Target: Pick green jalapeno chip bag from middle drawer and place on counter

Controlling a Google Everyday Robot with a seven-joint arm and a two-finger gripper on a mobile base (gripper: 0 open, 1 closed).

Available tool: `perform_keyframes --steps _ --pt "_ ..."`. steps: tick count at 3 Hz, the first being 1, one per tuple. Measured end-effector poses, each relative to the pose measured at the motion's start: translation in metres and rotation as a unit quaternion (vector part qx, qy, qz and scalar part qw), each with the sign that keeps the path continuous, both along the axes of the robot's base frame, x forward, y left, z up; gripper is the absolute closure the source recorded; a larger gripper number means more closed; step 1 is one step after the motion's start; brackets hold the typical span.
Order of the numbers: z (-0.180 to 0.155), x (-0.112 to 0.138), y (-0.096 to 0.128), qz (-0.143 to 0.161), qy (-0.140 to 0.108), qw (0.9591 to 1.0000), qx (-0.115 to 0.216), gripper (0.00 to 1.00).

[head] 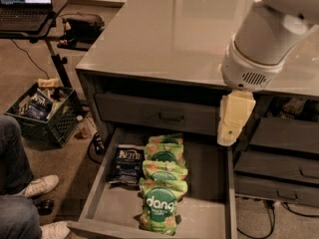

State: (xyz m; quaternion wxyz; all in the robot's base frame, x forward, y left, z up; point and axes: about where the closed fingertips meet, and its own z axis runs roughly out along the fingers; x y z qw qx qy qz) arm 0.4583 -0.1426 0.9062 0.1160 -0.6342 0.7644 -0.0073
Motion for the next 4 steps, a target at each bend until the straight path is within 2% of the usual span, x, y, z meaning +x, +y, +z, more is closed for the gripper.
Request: perform_keyframes --steps 1,2,3,4 --pt "0.0 0.0 0.0 0.0 0.0 1.0 0.0 0.0" --pt "0.007 0.0 -0.001 0.001 -0.016 0.9998 -0.009 0.0" --pt "-0.018 0.001 0.023 0.016 -0.003 0.9998 -0.012 0.0" --pt "-0.059 -0.006 0.06 0.048 0.043 0.9979 0.006 0.0"
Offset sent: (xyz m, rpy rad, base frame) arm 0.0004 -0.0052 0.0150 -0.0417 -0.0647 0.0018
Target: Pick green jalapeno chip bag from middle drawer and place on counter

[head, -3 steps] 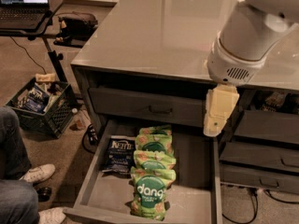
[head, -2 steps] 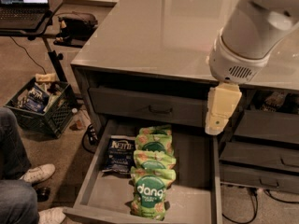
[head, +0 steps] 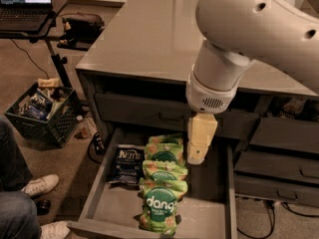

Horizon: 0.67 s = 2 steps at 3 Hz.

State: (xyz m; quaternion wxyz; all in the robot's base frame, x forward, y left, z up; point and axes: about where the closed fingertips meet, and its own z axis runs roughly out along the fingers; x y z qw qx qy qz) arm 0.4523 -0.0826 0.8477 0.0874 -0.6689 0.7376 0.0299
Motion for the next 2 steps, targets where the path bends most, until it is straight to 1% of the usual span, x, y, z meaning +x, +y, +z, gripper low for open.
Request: perform_keyframes --steps 1,2 --pt "0.0 0.0 0.0 0.0 0.0 1.0 0.0 0.0" --pt "-0.016 0.004 0.025 0.009 -0.014 0.9998 0.012 0.0"
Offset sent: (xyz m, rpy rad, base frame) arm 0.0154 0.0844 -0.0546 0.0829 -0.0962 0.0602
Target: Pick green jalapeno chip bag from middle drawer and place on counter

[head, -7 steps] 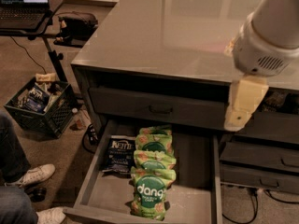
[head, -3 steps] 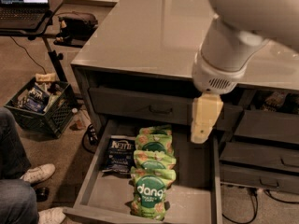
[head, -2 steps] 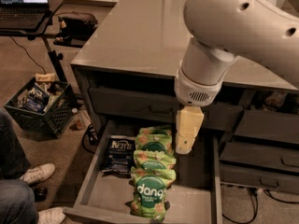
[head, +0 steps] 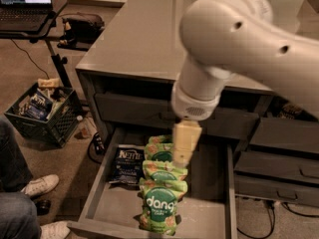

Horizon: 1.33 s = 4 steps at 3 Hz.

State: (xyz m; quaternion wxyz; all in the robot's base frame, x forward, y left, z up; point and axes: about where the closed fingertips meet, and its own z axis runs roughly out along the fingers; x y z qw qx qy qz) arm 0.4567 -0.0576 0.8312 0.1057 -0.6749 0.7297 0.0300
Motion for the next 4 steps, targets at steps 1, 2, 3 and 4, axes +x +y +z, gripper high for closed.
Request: perform_keyframes --steps 1,2,3,4 --pt "-0.032 0.024 0.039 0.0 -0.005 0.9995 0.032 0.0" --pt "-0.065 0.04 0.068 0.007 0.019 0.9978 0.063 0.0" --pt "-0.071 0.041 0.069 0.007 0.024 0.9976 0.064 0.0" --pt "-0.081 0.039 0.079 0.006 0.029 0.9954 0.091 0.0"
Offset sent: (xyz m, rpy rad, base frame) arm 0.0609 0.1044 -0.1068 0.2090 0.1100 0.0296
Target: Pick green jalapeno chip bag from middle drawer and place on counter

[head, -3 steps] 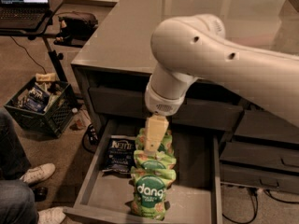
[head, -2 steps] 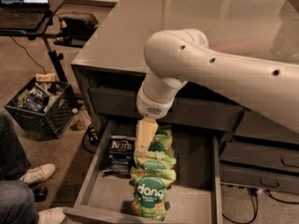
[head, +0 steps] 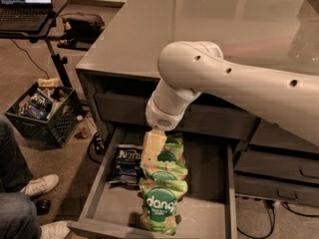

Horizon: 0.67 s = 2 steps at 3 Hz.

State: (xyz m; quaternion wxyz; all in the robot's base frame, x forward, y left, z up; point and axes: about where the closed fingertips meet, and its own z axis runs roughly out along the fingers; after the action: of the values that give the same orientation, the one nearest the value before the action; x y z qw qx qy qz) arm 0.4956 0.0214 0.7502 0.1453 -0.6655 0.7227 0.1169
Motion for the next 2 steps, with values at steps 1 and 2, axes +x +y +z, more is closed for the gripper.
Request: perform_keyframes --steps 1,2 --pt "-0.032 0.01 0.022 -0.017 -0.006 0.9997 0.016 0.0" --pt "-0.066 0.034 0.029 -0.056 -0.011 0.9982 0.019 0.0"
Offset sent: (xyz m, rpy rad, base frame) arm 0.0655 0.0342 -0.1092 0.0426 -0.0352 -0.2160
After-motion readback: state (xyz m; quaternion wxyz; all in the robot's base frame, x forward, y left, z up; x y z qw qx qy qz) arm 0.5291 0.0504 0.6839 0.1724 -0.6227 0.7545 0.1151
